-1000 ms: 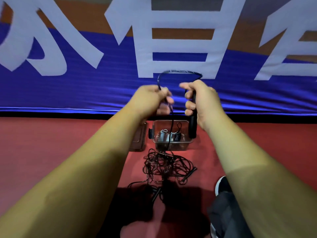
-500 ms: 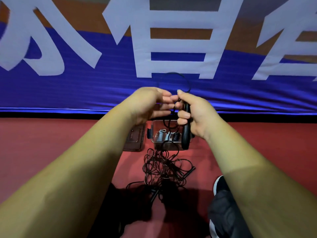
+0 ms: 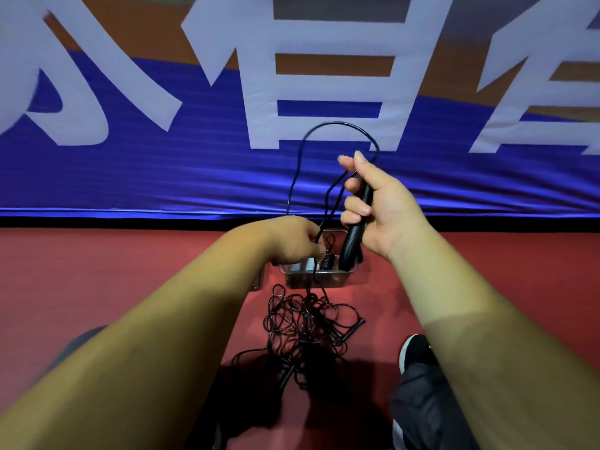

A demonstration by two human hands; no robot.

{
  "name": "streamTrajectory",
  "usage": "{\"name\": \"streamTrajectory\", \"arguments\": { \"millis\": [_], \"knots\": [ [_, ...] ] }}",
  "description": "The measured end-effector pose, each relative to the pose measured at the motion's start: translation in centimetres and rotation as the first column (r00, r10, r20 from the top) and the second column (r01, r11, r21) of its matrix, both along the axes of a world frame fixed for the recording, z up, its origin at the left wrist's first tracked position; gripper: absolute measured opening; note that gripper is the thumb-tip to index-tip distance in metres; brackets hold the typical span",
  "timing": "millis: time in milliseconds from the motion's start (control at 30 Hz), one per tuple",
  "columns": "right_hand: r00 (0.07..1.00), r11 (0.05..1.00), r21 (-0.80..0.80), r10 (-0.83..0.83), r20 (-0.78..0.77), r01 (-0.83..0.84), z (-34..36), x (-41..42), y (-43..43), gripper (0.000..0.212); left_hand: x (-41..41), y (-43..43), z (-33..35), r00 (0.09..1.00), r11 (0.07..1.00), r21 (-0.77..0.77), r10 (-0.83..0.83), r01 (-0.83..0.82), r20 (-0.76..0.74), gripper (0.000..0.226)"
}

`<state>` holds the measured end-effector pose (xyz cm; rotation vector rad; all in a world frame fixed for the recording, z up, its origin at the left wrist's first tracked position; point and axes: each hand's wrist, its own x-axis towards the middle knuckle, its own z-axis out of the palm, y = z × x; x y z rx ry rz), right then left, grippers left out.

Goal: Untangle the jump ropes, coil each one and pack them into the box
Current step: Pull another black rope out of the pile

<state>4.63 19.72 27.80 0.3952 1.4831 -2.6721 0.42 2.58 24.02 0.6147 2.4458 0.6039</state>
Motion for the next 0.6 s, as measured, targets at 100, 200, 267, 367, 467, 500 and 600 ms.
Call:
{"name": "streamTrajectory", "arguments": {
  "millis": [100, 200, 267, 367, 467, 500, 600],
  "knots": [
    [0.994, 0.993, 0.064, -0.099, 0.05, 0.096, -0.8, -0.8, 0.4, 0.029, -0.1, -0.8, 1.6, 1.0, 0.994, 0.112, -0.009, 0.009, 0.003, 0.023],
    [0.974, 0.981, 0.139, -0.154, 0.165, 0.131, -1.9, -1.6, 0.7, 0.014, -0.1, -1.3, 3.7, 0.96, 0.849, 0.489, 0.073, -0.202, 0.27, 0.03],
    [0.973, 0.975, 0.216, -0.095, 0.209, 0.049, -2.6, -1.7, 0.7, 0.02, -0.2, -1.4, 4.9, 0.888, 0.68, 0.62, 0.101, -0.391, 0.449, 0.029],
    [0.962, 0.873, 0.435, 0.119, 0.247, -0.22, -3.3, -1.1, -0.1, 0.033, -0.7, -1.1, 5.9, 0.83, 0.47, 0.699, 0.157, -0.54, 0.536, 0.028],
    [0.9, 0.772, 0.469, 0.32, 0.298, -0.429, -3.3, 0.0, -1.2, 0.02, -1.4, -1.2, 6.1, 0.761, 0.177, 0.741, 0.166, -0.648, 0.627, 0.029],
    [0.898, 0.77, 0.465, 0.341, 0.279, -0.437, -3.2, 0.2, -1.5, 0.016, -1.7, -1.3, 6.0, 0.736, 0.095, 0.733, 0.178, -0.674, 0.654, 0.031],
    [0.935, 0.807, 0.472, 0.31, 0.173, -0.355, -3.1, 0.1, -2.0, 0.019, -2.6, -1.6, 5.7, 0.696, 0.023, 0.713, 0.242, -0.701, 0.677, 0.037]
  ]
}}
